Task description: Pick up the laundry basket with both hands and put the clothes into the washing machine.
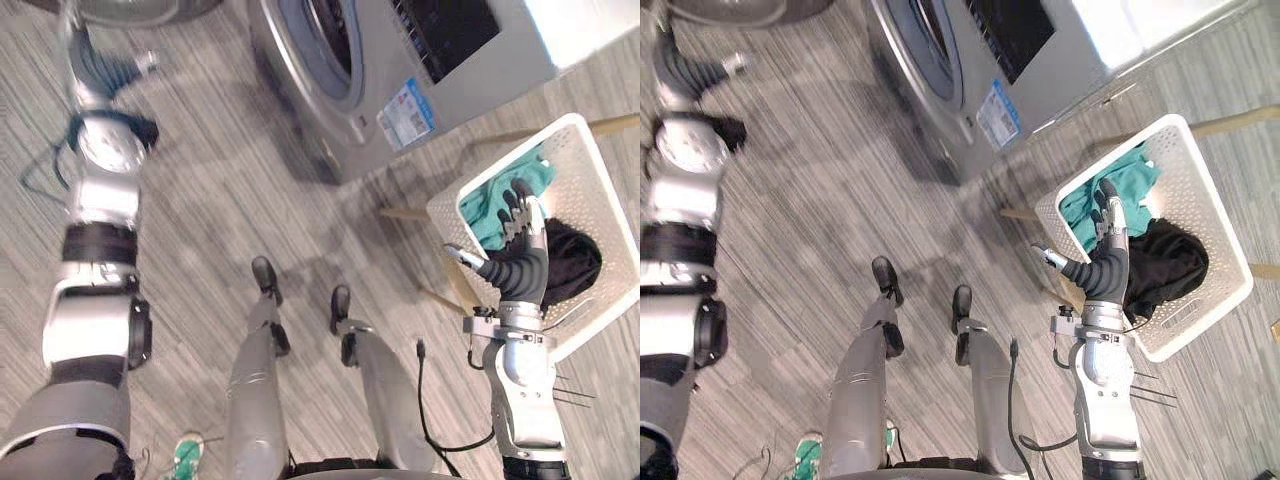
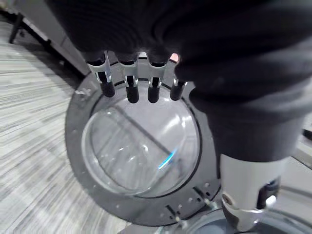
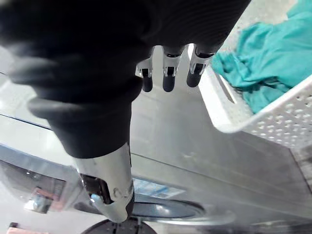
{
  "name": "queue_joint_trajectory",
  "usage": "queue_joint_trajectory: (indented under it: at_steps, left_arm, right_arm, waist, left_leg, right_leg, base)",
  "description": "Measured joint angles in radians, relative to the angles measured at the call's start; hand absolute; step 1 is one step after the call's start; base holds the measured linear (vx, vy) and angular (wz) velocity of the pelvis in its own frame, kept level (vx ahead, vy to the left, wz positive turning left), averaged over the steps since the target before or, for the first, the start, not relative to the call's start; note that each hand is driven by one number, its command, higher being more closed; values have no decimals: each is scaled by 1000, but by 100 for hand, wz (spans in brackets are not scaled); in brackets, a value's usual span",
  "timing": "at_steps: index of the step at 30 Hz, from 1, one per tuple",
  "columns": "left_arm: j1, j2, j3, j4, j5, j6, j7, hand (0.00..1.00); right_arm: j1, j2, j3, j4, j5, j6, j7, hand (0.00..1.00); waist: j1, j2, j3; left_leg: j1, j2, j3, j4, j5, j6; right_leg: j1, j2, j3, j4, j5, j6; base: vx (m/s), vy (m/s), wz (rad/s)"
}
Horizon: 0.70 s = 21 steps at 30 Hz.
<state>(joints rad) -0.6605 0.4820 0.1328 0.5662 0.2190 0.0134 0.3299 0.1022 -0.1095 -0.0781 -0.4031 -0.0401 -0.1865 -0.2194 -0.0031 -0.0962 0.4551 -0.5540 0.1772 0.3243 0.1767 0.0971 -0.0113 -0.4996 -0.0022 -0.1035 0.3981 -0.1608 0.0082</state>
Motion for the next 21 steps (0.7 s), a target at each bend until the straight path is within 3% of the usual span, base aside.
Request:
queue_joint_trajectory:
  at_steps: [3,7,12,17,18,19,21]
  left_arm:
    - [207,-130,35,-57,-38,-1,0,0]
    - [509,-293,74,-50,-73,-2,-5,0]
    - [743,-399,78,105,-113,-4,-47,0]
    - [820,-446,103,195,-139,-11,-72,0]
    - [822,-445,109,218,-138,-14,-78,0]
    - [830,-442,112,224,-138,-14,-86,0]
    - [840,-439,112,248,-136,-16,-92,0]
  right_arm:
    - [23,13,0,-5,-2,18,0,0]
    - [32,33,-29,72,-12,47,2,0]
    - [40,50,-64,213,-56,84,2,0]
    - [22,41,-70,323,-113,105,4,0]
    - [7,34,-69,353,-123,108,5,0]
    - [-7,31,-68,371,-130,110,6,0]
    - [-24,9,-67,421,-131,109,5,0]
  waist:
    - [22,2,-5]
    - [25,32,-114]
    - [21,71,-200]
    - [12,96,-216]
    - [14,100,-219]
    - [17,94,-221]
    - [-10,107,-239]
  left_leg:
    - [79,-12,19,-4,-20,-4]
    - [155,-26,45,-51,-22,-1]
    - [285,-33,119,-79,-48,-12]
    - [397,-17,212,-67,-108,-25]
    - [428,1,241,-69,-121,-26]
    - [455,-1,281,-70,-135,-28]
    - [510,6,331,-66,-167,-48]
  right_leg:
    - [71,-17,-1,-2,-34,-14]
    - [131,-20,19,-41,-40,-20]
    - [222,-10,109,-102,-26,-2]
    - [280,10,219,-143,10,29]
    - [287,-4,166,-162,26,43]
    - [293,-44,39,-172,16,9]
    - [343,-142,-244,-172,12,4]
  base:
    - [0,0,0]
    - [45,-13,-10]
    - [111,6,-48]
    - [93,29,-91]
    - [50,1,-107]
    - [32,25,-106]
    - [54,64,-82]
